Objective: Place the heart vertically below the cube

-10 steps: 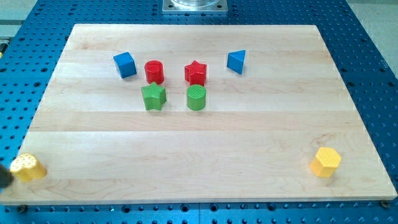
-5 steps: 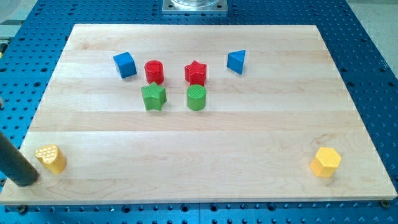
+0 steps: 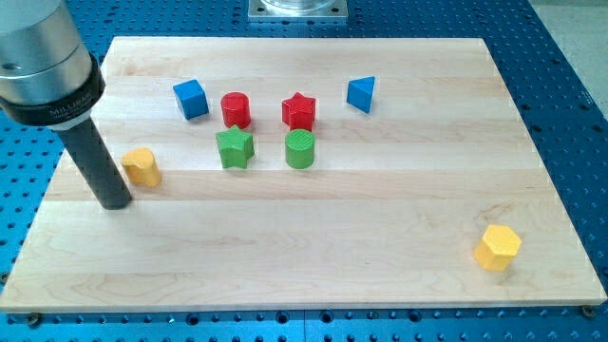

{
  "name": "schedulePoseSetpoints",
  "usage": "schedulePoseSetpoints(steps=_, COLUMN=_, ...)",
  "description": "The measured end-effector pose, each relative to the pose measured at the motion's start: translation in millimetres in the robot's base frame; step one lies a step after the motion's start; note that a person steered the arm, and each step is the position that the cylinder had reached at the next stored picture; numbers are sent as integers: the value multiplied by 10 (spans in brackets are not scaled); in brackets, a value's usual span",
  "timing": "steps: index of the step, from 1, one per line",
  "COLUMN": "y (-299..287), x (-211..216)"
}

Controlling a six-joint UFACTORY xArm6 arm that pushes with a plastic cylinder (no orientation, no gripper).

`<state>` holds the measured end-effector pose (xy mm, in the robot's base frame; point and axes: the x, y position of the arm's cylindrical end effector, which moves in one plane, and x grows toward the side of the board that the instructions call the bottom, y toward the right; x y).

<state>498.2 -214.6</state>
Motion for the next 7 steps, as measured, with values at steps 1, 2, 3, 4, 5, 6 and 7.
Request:
schedulePoseSetpoints(steps=1, y=2, x=-327)
schedulePoseSetpoints(steps=2, y=2, x=-510)
schedulePoseSetpoints(steps=3, y=4, x=-673)
schedulePoseSetpoints(steps=4, y=27, x=-852)
schedulePoseSetpoints(steps=5, y=135, x=-774)
schedulePoseSetpoints(steps=6, y=152, x=-607)
schedulePoseSetpoints(steps=7, y=151, x=-602)
